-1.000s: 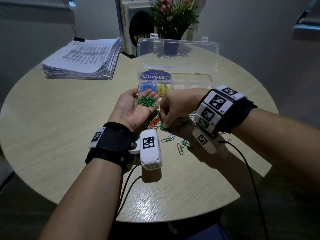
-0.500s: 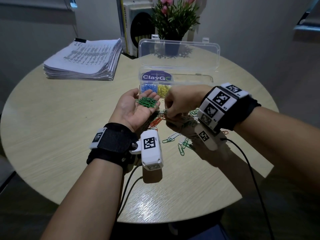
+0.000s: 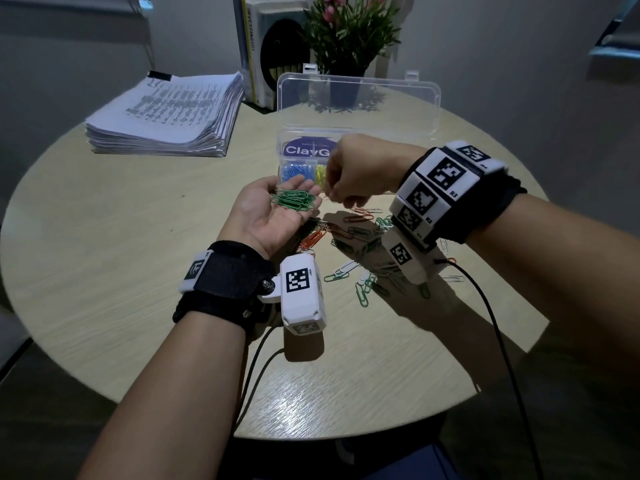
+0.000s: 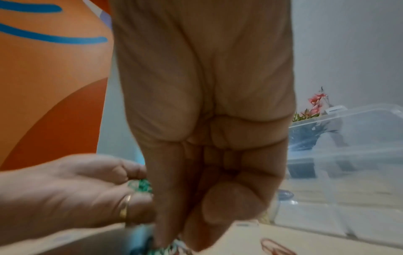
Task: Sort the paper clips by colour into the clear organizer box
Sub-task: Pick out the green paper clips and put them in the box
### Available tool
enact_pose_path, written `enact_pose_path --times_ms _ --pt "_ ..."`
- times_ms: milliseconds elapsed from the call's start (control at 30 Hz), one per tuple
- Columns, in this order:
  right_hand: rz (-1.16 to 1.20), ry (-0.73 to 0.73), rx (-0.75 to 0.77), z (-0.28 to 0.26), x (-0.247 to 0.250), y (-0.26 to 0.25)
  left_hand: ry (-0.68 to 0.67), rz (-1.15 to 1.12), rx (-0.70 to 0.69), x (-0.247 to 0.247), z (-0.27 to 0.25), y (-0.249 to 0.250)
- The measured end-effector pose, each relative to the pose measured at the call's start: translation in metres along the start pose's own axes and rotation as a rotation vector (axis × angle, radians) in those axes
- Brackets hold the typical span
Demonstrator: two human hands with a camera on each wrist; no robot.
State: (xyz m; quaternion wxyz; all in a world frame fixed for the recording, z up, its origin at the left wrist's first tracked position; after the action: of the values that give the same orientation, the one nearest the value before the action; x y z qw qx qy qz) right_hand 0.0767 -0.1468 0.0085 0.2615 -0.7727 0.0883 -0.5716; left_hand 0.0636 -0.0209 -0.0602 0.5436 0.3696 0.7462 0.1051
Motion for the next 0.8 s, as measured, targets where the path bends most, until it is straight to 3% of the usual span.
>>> enact_pose_path --times_ms 167,467,600,800 --pt "-0.301 -0.189 -0.051 -0.012 -0.021 0.007 0.021 -0.028 -0.034 0.006 0.001 0.008" --pt "-0.342 -0.19 -0.046 -0.006 -0.034 0.013 0.024 -0.002 -0.032 0.005 0.001 0.006" --pt "-0.254 -0.144 -0.043 -0.005 -0.022 0.012 0.01 0.008 -0.019 0.005 0.001 0.005" --pt "0.15 -0.02 0.065 0.005 0.002 -0.006 0.005 -0.02 -0.007 0.004 0.002 0.001"
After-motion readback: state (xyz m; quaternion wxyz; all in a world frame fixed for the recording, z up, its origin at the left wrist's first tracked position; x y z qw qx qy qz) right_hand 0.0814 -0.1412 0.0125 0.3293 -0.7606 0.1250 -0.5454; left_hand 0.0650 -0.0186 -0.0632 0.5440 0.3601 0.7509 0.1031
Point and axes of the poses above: each hand's wrist, its own z-axis towards the middle knuckle, its own x-axis out of the back of the hand, y = z × x, the point moved 2 cm from there along z, towards the middle knuckle, and after that the axes turned 9 degrees about z, right-handed, at the moved point
